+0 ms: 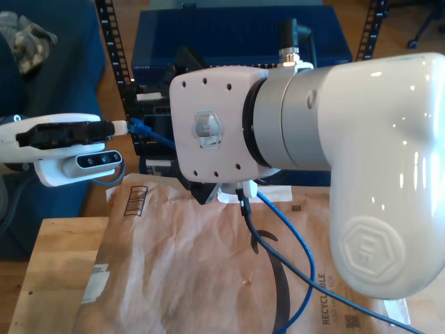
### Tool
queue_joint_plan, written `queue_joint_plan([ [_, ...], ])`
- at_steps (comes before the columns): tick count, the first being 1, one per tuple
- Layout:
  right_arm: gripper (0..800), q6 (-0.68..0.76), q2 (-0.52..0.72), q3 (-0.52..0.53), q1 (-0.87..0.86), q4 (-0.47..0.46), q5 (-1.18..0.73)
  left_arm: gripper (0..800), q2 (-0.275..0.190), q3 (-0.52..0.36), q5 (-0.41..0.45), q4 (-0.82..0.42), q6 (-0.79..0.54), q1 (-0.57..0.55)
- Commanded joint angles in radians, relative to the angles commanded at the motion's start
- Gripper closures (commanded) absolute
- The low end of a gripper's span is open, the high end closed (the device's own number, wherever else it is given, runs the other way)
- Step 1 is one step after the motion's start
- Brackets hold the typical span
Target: Grab the cable and plug it in
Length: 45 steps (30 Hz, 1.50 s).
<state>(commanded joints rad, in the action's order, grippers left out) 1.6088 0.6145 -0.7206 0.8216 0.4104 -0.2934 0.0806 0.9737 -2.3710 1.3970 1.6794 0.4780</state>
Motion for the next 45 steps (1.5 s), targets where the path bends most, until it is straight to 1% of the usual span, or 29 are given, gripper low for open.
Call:
queue_joint_plan([
  [3,261,0.002,0.002,0.002,-0.002,0.0,0.0,798,-0.014,-0.002,0.0,0.0,-0.002,-0.012],
  [4,262,0.002,0.002,0.002,-0.002,0.0,0.0,798,-0.021,-0.002,0.0,0.0,-0.003,-0.014],
  [7,282,0.003,0.002,0.002,0.0,0.0,0.0,797,-0.021,-0.003,0.0,0.0,-0.005,-0.015],
  [13,355,0.005,0.003,0.002,-0.002,0.002,0.0,795,-0.023,-0.003,0.0,0.0,-0.009,-0.015],
  [16,434,0.005,0.006,0.003,-0.002,0.002,0.006,795,-0.023,-0.003,0.003,0.0,-0.009,-0.015],
  [17,449,0.006,0.006,0.003,-0.002,0.002,0.011,794,-0.023,-0.003,0.003,0.0,-0.009,-0.015],
  [18,450,0.006,0.006,0.003,-0.002,0.002,0.012,795,-0.023,-0.003,0.003,0.0,-0.009,-0.015],
  [21,497,0.008,0.006,0.003,-0.002,0.002,0.012,795,-0.023,-0.003,0.003,0.0,-0.009,-0.015],
  [26,535,0.009,0.006,0.003,-0.002,0.003,0.012,794,-0.023,-0.005,0.0,0.0,-0.009,-0.015],
  [28,571,0.011,0.006,0.003,-0.002,0.003,0.012,794,-0.023,-0.005,0.0,0.0,-0.009,-0.015],
  [31,662,0.011,0.006,0.005,-0.002,0.006,0.012,789,-0.023,-0.005,0.0,0.0,-0.009,-0.015],
  [32,709,0.011,0.006,0.005,-0.002,0.009,0.012,760,-0.023,-0.005,0.0,0.002,-0.009,-0.014],
  [33,752,0.011,0.006,0.005,-0.002,0.015,0.012,669,-0.023,-0.002,-0.002,0.002,-0.003,-0.014],
  [34,779,0.011,0.006,0.005,-0.002,0.017,0.012,461,-0.023,-0.002,-0.003,0.002,-0.002,-0.014],
  [35,796,0.009,0.006,0.006,-0.002,0.018,0.012,207,-0.025,-0.005,-0.005,0.005,-0.006,-0.012],
  [36,799,0.009,0.006,0.006,-0.002,0.018,0.012,186,-0.025,-0.003,-0.005,0.005,-0.006,-0.012],
  [38,799,0.009,0.006,0.006,-0.002,0.018,0.012,170,-0.025,0.0,0.0,0.006,-0.006,-0.009],
  [40,799,0.008,0.003,0.006,-0.002,0.014,0.012,41,-0.025,0.008,0.006,0.006,0.003,-0.008],
  [43,799,0.006,-0.006,0.011,-0.011,0.012,0.04,8,-0.025,0.028,0.028,0.0,0.003,0.008],
  [45,799,0.011,-0.023,0.014,-0.025,0.011,0.081,6,-0.023,0.052,0.068,-0.018,-0.003,0.071],
])
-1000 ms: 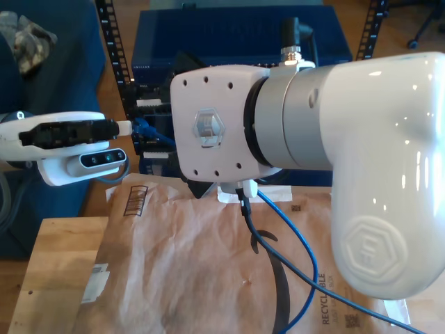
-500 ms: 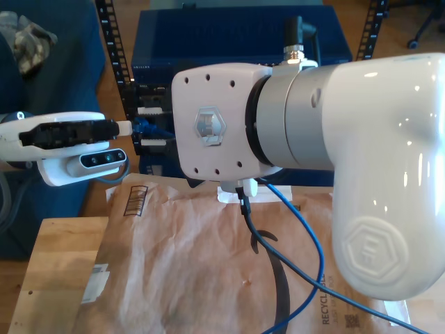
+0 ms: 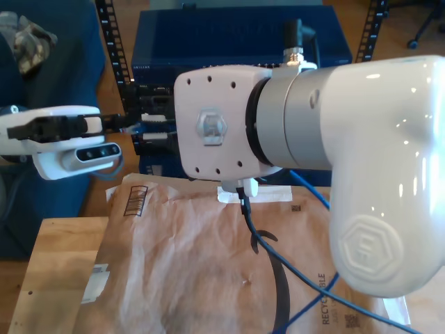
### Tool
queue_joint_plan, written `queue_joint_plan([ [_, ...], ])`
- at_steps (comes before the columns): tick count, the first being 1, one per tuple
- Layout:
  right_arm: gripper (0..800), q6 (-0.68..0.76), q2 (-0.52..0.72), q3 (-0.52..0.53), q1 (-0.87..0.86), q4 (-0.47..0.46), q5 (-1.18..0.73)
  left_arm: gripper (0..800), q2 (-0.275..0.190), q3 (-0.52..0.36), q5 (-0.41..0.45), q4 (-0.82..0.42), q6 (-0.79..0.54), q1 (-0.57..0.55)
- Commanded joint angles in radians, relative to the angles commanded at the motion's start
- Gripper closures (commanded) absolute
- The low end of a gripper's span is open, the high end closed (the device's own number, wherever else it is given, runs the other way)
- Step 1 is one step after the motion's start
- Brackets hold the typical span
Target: Grab the cable and plug it in
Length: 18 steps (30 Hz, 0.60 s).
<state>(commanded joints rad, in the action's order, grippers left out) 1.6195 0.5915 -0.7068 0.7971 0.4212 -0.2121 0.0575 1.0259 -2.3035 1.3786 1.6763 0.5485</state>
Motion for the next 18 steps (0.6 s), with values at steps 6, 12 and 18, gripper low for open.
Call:
queue_joint_plan([
  [6,797,-0.002,-0.032,0.02,-0.127,-0.005,0.077,3,0.0,0.115,0.071,-0.284,-0.009,0.135],
  [12,772,-0.006,-0.074,0.135,-0.209,-0.06,0.318,2,-0.002,0.19,0.104,-0.52,-0.138,0.259],
  [18,771,-0.012,-0.074,0.247,-0.245,-0.095,0.5,2,-0.029,0.192,0.112,-0.798,-0.321,0.331],
])
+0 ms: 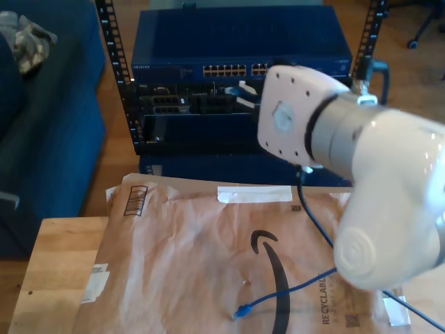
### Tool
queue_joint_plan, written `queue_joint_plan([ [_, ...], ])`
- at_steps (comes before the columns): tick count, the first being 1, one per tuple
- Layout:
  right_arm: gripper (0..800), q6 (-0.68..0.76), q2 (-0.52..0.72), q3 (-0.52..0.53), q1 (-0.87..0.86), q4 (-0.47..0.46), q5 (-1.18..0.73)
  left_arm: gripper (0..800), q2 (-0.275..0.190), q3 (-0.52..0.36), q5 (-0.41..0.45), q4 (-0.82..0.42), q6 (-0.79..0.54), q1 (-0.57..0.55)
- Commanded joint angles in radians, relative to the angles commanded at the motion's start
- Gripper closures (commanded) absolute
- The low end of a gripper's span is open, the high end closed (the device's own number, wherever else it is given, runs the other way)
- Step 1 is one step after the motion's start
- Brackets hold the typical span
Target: Grab the cable and plug it in
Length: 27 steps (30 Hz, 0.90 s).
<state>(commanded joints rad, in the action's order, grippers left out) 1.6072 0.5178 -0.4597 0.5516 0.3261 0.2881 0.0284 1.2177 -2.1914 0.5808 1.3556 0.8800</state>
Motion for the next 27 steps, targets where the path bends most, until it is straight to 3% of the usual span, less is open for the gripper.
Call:
queue_joint_plan([
  [4,772,-0.06,0.0,0.071,-0.058,-0.003,0.126,2,-0.069,-0.035,0.04,-0.252,-0.123,0.017],
  [7,772,-0.106,0.0,0.123,-0.089,0.0,0.218,2,-0.112,-0.081,0.083,-0.359,-0.224,0.084],
  [10,770,-0.157,0.011,0.164,-0.094,0.005,0.279,2,-0.175,-0.178,0.138,-0.454,-0.302,0.127],
  [13,770,-0.227,0.014,0.206,-0.097,0.008,0.341,2,-0.25,-0.307,0.245,-0.568,-0.365,0.16],
  [19,771,-0.325,0.051,0.293,-0.126,0.035,0.457,2,-0.331,-0.474,0.379,-0.68,-0.526,0.287],
  [27,770,-0.417,0.049,0.336,-0.141,0.112,0.537,2,-0.423,-0.692,0.514,-0.787,-0.611,0.381],
])
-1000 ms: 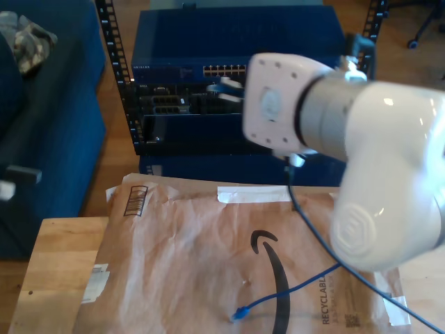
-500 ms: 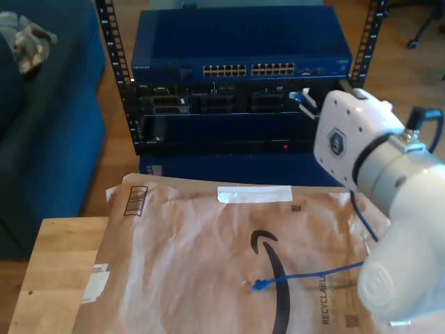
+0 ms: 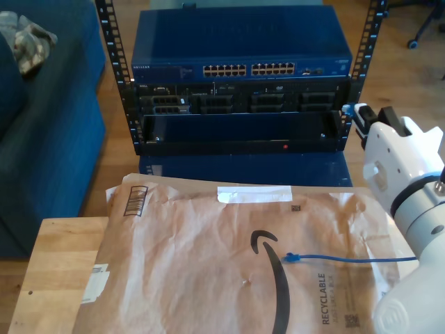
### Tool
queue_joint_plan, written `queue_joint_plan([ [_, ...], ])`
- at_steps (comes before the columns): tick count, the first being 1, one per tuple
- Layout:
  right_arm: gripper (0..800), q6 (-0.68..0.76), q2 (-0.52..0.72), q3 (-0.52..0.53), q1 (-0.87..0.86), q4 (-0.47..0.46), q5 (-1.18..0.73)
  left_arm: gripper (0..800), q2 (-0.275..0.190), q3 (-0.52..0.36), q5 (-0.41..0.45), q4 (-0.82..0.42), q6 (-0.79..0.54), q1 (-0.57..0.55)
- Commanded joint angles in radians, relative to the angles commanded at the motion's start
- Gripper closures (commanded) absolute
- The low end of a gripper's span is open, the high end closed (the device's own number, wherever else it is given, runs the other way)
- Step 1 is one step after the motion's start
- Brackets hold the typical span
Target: Grab the cable and plug it in
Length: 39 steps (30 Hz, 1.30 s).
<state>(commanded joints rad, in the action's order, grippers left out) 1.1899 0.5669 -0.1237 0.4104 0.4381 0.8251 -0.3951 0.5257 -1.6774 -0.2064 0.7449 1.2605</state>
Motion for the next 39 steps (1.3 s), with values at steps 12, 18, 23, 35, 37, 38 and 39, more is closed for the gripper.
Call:
queue_joint_plan([
  [12,768,-0.002,-0.002,0.029,-0.054,0.0,0.006,0,-0.052,-0.155,0.201,-0.017,-0.095,0.115],
  [18,769,-0.002,0.0,0.029,-0.055,0.0,0.006,0,-0.161,-0.238,0.319,-0.017,-0.181,0.135],
  [23,780,-0.002,0.0,0.023,-0.055,0.002,0.006,1,-0.209,-0.279,0.376,-0.015,-0.258,0.164],
  [35,798,-0.002,-0.003,0.0,-0.044,0.038,0.006,0,-0.209,-0.282,0.422,0.037,-0.473,0.256],
  [37,798,-0.002,-0.003,0.0,-0.046,0.04,0.006,0,-0.209,-0.282,0.423,0.061,-0.512,0.262],
  [38,798,-0.002,-0.003,0.002,-0.046,0.04,0.006,0,-0.209,-0.282,0.42,0.071,-0.528,0.27],
  [39,798,-0.002,-0.003,0.002,-0.046,0.038,0.006,0,-0.21,-0.284,0.422,0.071,-0.542,0.287],
])
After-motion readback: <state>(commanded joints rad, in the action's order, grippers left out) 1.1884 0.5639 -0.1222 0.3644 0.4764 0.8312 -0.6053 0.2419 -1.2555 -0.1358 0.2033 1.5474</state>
